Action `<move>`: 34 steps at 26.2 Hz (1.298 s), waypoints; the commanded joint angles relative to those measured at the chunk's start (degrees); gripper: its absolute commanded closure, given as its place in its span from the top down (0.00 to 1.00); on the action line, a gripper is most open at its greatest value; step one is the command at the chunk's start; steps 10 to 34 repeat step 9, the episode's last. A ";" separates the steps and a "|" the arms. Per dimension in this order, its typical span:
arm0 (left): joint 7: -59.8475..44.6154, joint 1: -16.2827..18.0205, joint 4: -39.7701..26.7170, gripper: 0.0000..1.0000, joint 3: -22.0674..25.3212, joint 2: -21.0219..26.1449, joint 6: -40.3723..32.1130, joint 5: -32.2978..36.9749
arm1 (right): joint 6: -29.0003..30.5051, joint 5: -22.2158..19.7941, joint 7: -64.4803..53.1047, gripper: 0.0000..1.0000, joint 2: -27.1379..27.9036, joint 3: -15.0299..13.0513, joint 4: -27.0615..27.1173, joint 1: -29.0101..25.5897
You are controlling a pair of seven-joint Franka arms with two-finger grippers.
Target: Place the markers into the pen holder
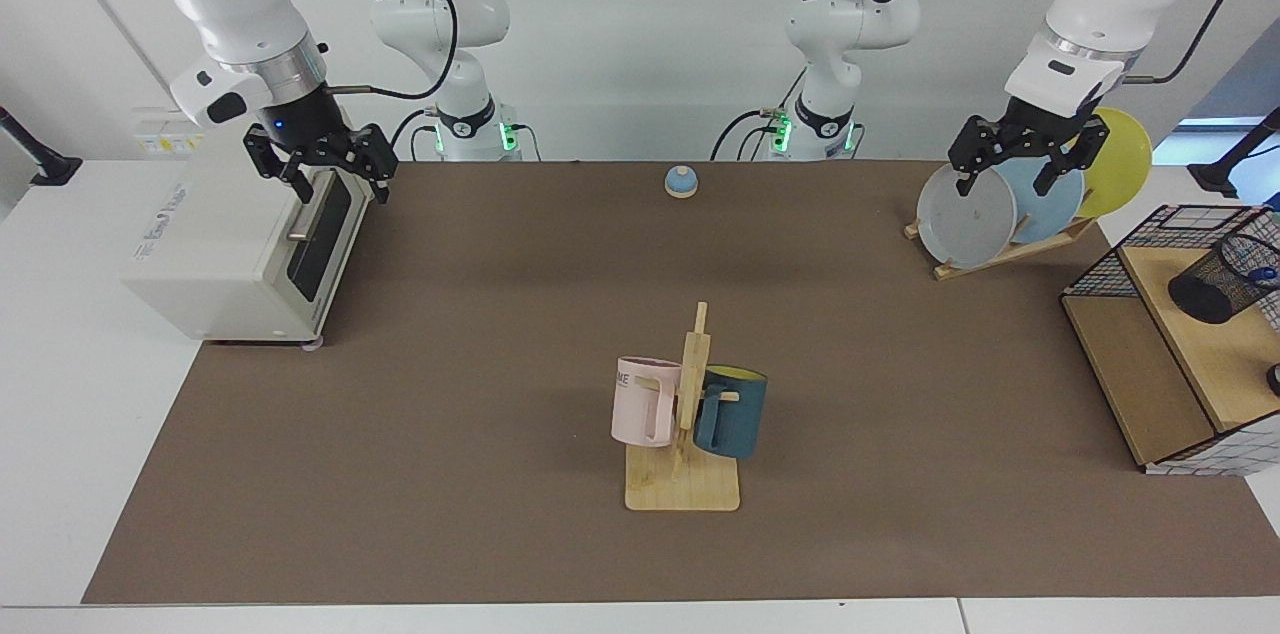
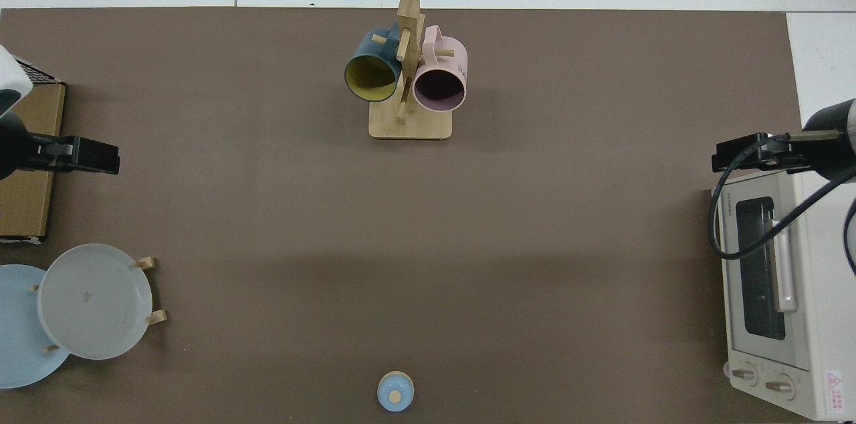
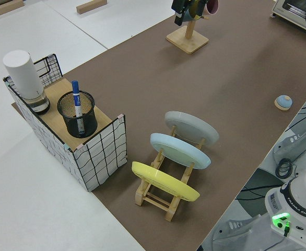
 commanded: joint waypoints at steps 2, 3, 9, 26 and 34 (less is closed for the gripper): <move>-0.97 -1.47 -1.09 1.00 1.89 -0.63 0.16 -2.74 | 0.04 0.78 0.96 1.00 -1.06 0.33 -1.26 -0.53; -0.45 -1.38 -1.18 1.00 1.89 -0.71 -0.63 -2.74 | 0.04 0.78 0.96 1.00 -1.06 0.33 -1.26 -0.53; 0.17 -1.29 -1.53 1.00 1.89 -1.15 -3.19 -2.65 | 0.04 0.78 0.96 1.00 -1.06 0.33 -1.26 -0.53; 0.17 -1.29 -1.53 1.00 1.89 -1.15 -3.19 -2.65 | 0.04 0.78 0.96 1.00 -1.06 0.33 -1.26 -0.53; 0.17 -1.29 -1.53 1.00 1.89 -1.15 -3.19 -2.65 | 0.04 0.78 0.96 1.00 -1.06 0.33 -1.26 -0.53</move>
